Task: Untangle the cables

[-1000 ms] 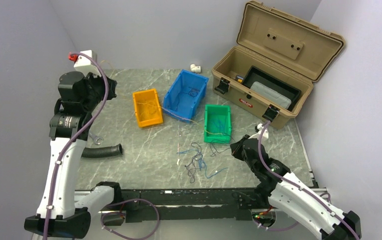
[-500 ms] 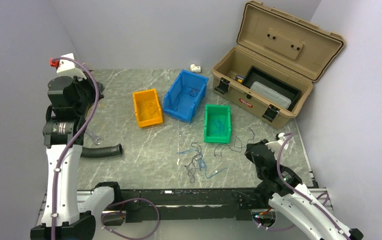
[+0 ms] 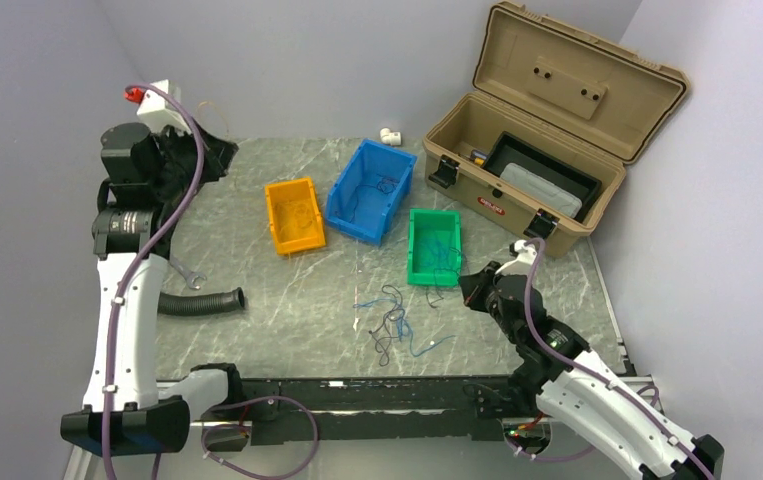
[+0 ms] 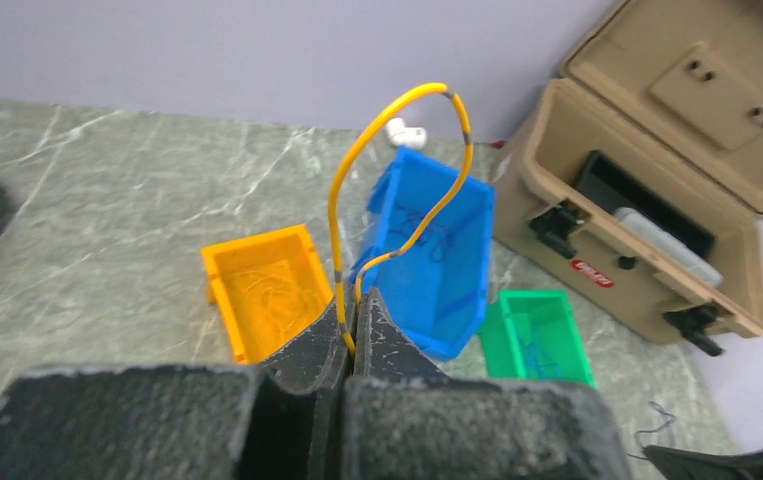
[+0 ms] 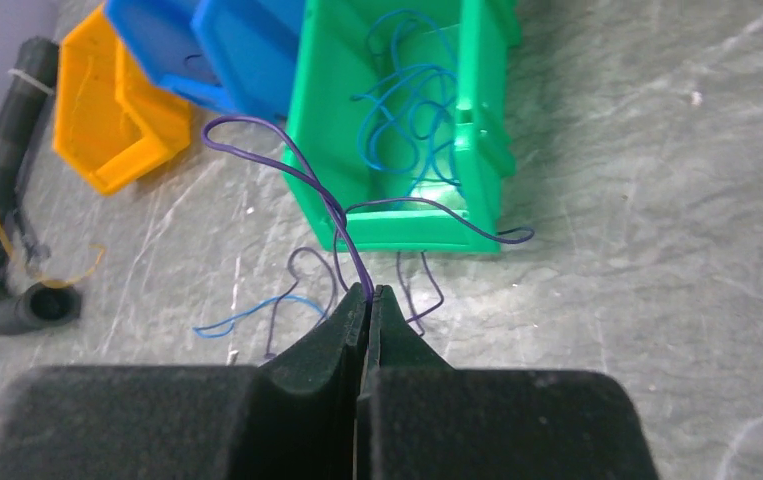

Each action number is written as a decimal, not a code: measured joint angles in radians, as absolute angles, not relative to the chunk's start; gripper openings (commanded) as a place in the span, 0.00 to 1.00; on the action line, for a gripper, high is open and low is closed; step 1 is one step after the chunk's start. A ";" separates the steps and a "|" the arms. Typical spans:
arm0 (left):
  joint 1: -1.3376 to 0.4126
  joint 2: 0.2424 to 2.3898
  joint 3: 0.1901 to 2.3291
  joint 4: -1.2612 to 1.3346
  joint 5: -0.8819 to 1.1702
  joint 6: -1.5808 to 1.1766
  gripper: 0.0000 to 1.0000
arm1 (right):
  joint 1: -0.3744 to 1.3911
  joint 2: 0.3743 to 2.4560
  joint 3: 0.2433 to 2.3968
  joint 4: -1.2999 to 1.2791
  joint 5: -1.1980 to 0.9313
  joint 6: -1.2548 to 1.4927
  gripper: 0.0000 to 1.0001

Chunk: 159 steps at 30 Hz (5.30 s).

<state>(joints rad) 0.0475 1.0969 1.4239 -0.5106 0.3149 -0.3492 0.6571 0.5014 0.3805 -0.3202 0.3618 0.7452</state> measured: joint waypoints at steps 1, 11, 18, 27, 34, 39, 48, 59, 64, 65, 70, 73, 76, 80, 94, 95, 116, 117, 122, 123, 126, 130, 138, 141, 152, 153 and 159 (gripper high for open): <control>0.047 1.104 1.434 -0.504 0.331 -0.358 0.00 | 0.657 0.506 0.381 -0.305 0.349 0.734 0.00; 0.047 1.202 1.512 -0.375 0.492 -0.460 0.00 | 0.657 0.524 0.381 -0.213 0.273 0.675 0.00; 0.047 1.294 1.596 -0.311 0.530 -0.517 0.00 | 0.657 0.571 0.430 -0.207 0.259 0.642 0.00; 0.047 1.372 1.641 -0.239 0.529 -0.544 0.00 | 0.657 0.632 0.486 -0.192 0.258 0.608 0.00; 0.047 1.462 1.641 -0.216 0.523 -0.544 0.00 | 0.657 0.668 0.504 -0.181 0.255 0.586 0.00; 0.047 1.507 1.634 -0.189 0.521 -0.548 0.00 | 0.657 0.686 0.511 -0.171 0.255 0.570 0.00; 0.038 1.536 1.580 -0.161 0.496 -0.546 0.00 | 0.657 0.697 0.512 -0.170 0.253 0.559 0.00; 0.009 1.584 1.725 -0.170 0.471 -0.542 0.00 | 0.657 0.694 0.524 -0.169 0.252 0.551 0.00; 0.009 1.602 1.797 -0.169 0.466 -0.542 0.00 | 0.657 0.690 0.524 -0.171 0.252 0.550 0.00; 0.009 1.602 1.800 -0.169 0.465 -0.542 0.00 | 0.657 0.687 0.524 -0.171 0.252 0.550 0.00; -0.015 1.604 1.798 -0.176 0.438 -0.525 0.00 | 0.657 0.677 0.524 -0.171 0.252 0.550 0.00; -0.032 1.604 1.760 -0.165 0.410 -0.503 0.00 | 0.657 0.669 0.524 -0.172 0.252 0.550 0.00; -0.044 1.604 1.692 -0.163 0.382 -0.480 0.00 | 0.657 0.661 0.524 -0.173 0.252 0.550 0.00; -0.057 1.604 1.613 -0.140 0.360 -0.466 0.00 | 0.657 0.658 0.525 -0.178 0.253 0.550 0.00; -0.094 1.604 1.356 -0.105 0.262 -0.422 0.00 | 0.657 0.650 0.525 -0.183 0.252 0.550 0.00; -0.094 1.604 1.337 -0.103 0.255 -0.419 0.00 | 0.657 0.651 0.525 -0.183 0.252 0.550 0.00; -0.137 1.530 1.273 -0.313 -0.143 -0.225 0.00 | 0.657 0.648 0.525 -0.184 0.237 0.550 0.00; -0.150 1.529 1.264 -0.310 -0.163 -0.218 0.00 | 0.657 0.648 0.525 -0.184 0.234 0.550 0.00; -0.187 1.537 1.227 -0.324 -0.225 -0.184 0.00 | 0.657 0.648 0.525 -0.185 0.225 0.551 0.00; -0.189 1.543 1.227 -0.323 -0.239 -0.176 0.00 | 0.657 0.648 0.525 -0.186 0.225 0.551 0.00; -0.203 1.563 1.227 -0.303 -0.289 -0.144 0.00 | 0.657 0.643 0.525 -0.187 0.225 0.551 0.00; -0.254 1.613 1.227 -0.226 -0.332 -0.081 0.00 | 0.657 0.628 0.525 -0.190 0.225 0.553 0.00; -0.322 1.782 1.258 -0.115 -0.284 0.001 0.00 | 0.657 0.607 0.534 -0.237 0.228 0.552 0.00; -0.320 1.833 1.277 -0.112 -0.286 0.021 0.00 | 0.657 0.598 0.543 -0.247 0.232 0.551 0.00; -0.316 1.970 1.455 -0.183 -0.282 0.059 0.00 | 0.657 0.603 0.558 -0.258 0.236 0.549 0.00; -0.316 1.983 1.485 -0.220 -0.274 0.048 0.00 | 0.657 0.609 0.561 -0.258 0.237 0.548 0.00; -0.307 2.079 1.654 -0.420 -0.212 -0.051 0.00 | 0.657 0.610 0.563 -0.261 0.238 0.545 0.00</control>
